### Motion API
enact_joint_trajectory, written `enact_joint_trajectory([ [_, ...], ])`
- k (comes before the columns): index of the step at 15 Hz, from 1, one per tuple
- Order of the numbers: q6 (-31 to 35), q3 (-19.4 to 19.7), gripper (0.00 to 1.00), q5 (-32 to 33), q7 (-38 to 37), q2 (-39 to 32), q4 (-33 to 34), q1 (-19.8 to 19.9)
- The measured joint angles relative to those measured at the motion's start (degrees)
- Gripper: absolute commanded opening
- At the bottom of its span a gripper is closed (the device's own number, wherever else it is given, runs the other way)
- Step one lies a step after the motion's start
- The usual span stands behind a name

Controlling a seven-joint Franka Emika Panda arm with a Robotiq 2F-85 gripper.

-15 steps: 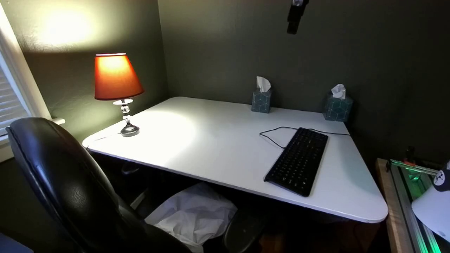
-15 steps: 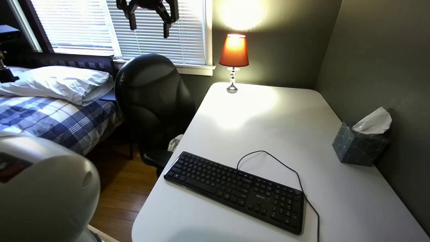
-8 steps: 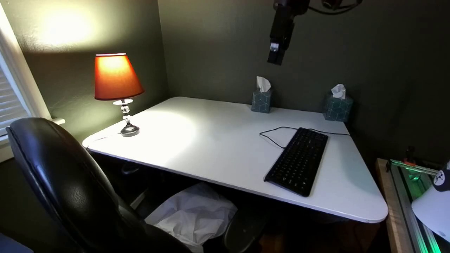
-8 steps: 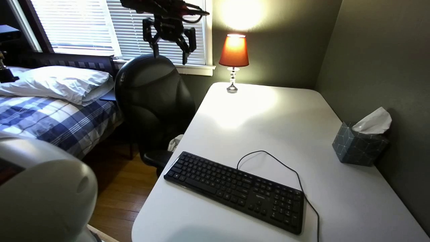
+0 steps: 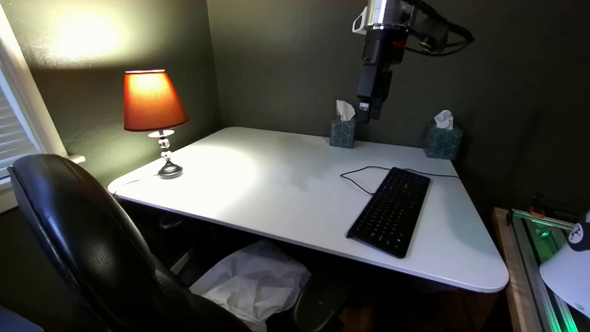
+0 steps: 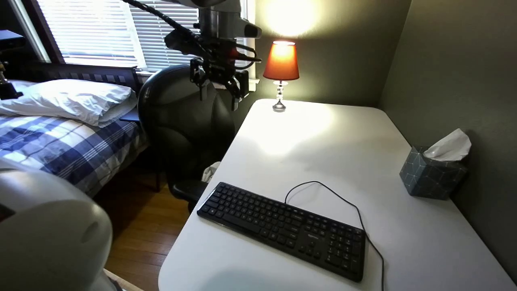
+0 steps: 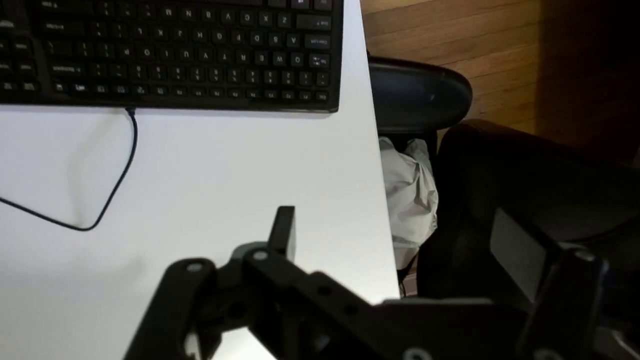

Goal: Press the button on the keyboard

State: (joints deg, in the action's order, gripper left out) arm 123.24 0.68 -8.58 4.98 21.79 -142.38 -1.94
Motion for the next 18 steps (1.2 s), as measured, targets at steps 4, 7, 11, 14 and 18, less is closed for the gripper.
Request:
enact_joint_trajectory([
  [4, 0.01, 0.65, 1.0, 0.0, -1.38, -1.01, -2.61, 1.92],
  [7, 1.96, 0.9, 1.0, 1.35, -1.39, -1.68, -4.59, 2.77],
  [11, 5.91, 0.66, 1.0, 4.89, -1.47, -2.19, -6.61, 3.17],
  [14, 5.91, 0.57, 1.0, 5.12, -1.48, -2.18, -6.61, 3.17],
  [18, 5.91, 0.6, 1.0, 5.44, -1.48, -2.52, -6.41, 3.16],
])
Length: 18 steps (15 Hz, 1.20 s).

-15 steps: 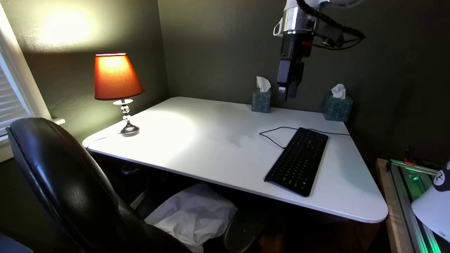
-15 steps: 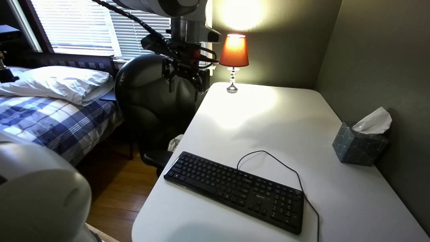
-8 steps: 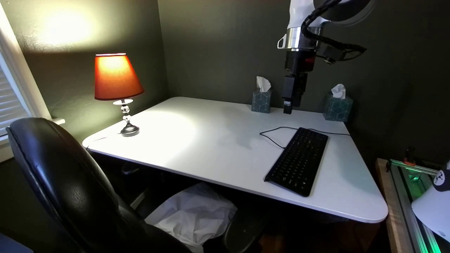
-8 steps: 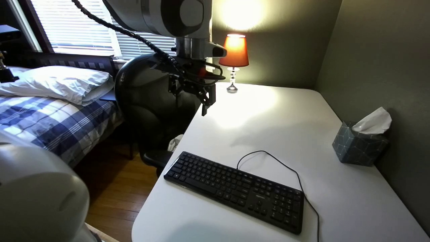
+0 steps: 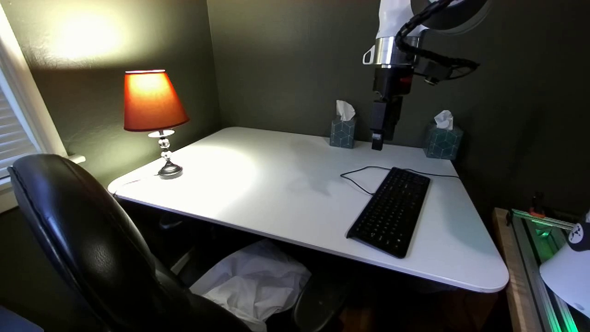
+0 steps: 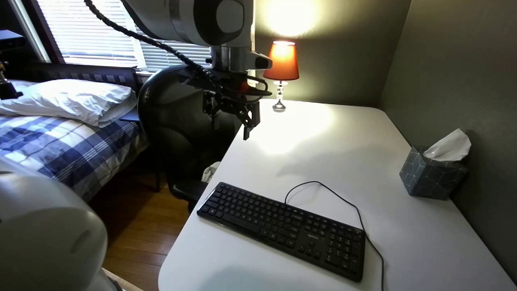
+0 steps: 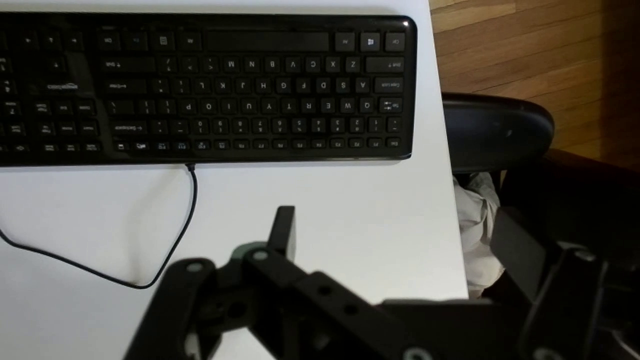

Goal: Press the button on the keyboard

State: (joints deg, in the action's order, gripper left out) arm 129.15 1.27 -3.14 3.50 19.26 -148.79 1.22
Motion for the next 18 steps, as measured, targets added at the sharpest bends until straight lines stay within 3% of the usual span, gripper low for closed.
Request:
enact_joint_trajectory([
  [6, 0.3, -0.01, 1.0, 2.06, -2.45, -4.32, -0.36, 0.15],
  [17, 7.81, -0.78, 0.99, 2.86, -2.88, -16.88, -0.34, -0.05],
  [18, 8.33, -0.76, 0.75, 2.91, -2.88, -17.75, -0.33, -0.03],
])
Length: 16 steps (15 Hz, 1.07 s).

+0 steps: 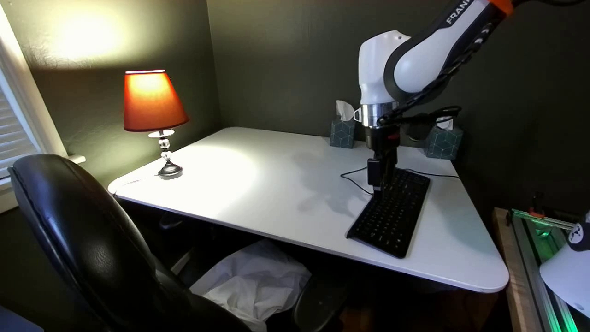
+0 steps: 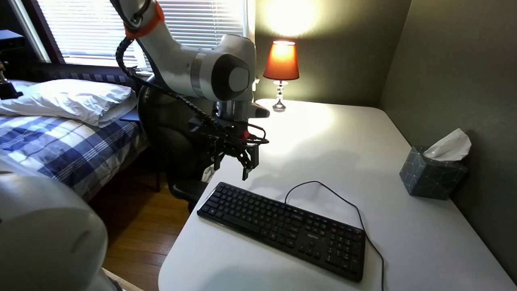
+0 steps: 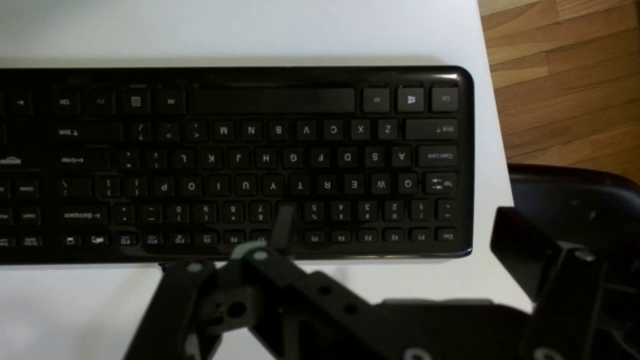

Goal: Press the button on the keyboard

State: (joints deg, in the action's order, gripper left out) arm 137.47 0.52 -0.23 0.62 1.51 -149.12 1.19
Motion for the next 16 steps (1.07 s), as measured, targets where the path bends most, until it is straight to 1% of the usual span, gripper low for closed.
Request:
enact_joint_trajectory([
  [1, 0.51, 0.01, 0.74, 0.09, 0.01, -0.79, 0.01, 0.0],
  [2, 0.92, 0.01, 0.7, 0.27, 0.13, -1.52, 0.01, 0.0],
  [3, 1.54, 0.01, 0.62, 0.66, 0.2, -2.23, 0.01, 0.0],
  [4, 2.27, 0.01, 0.52, 1.12, 0.29, -2.96, 0.01, 0.0],
  [6, 3.46, 0.01, 0.38, 2.08, 0.46, -4.4, 0.02, -0.01],
  [9, 5.09, 0.03, 0.14, 3.19, 0.5, -6.28, 0.03, -0.01],
  [11, 6.03, 0.16, 0.01, 3.88, 0.49, -7.29, 0.07, 0.0],
  [16, 7.61, 0.52, 0.0, 4.21, 0.49, -9.48, 0.57, 0.02],
])
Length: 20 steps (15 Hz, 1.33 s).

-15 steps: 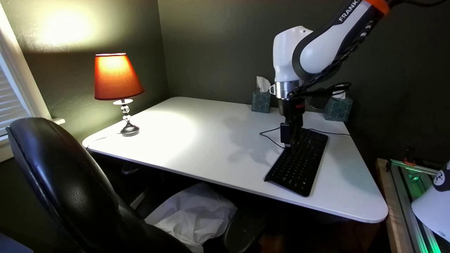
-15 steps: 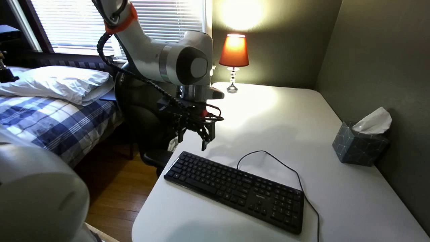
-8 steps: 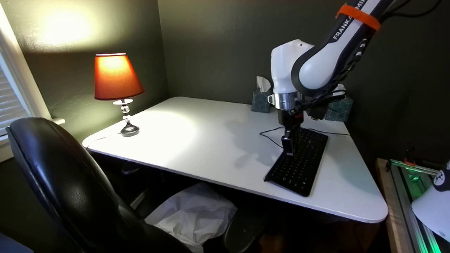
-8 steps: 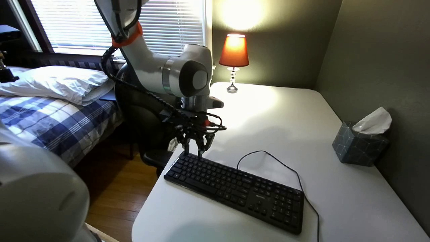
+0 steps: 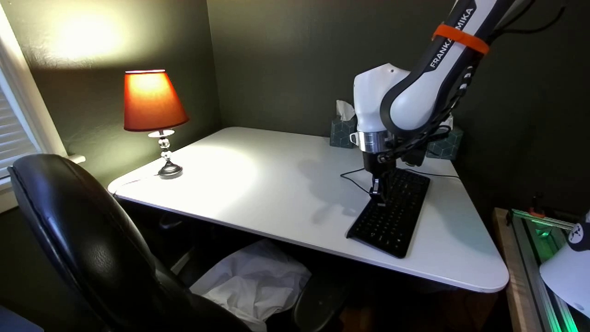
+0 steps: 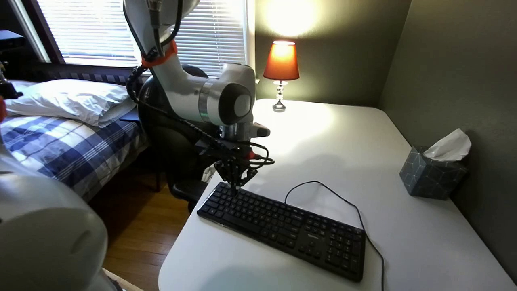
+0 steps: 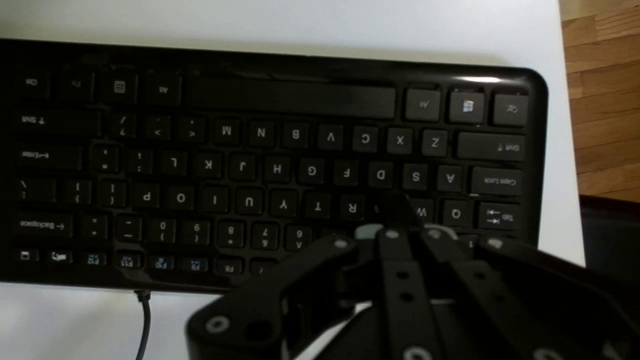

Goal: Press the button on the keyboard

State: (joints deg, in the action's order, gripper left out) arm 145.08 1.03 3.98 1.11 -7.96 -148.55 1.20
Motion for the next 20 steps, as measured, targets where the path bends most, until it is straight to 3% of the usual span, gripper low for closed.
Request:
enact_joint_trajectory([
  [20, 0.06, 0.53, 0.0, -0.53, 1.56, -3.91, 2.55, 0.6],
])
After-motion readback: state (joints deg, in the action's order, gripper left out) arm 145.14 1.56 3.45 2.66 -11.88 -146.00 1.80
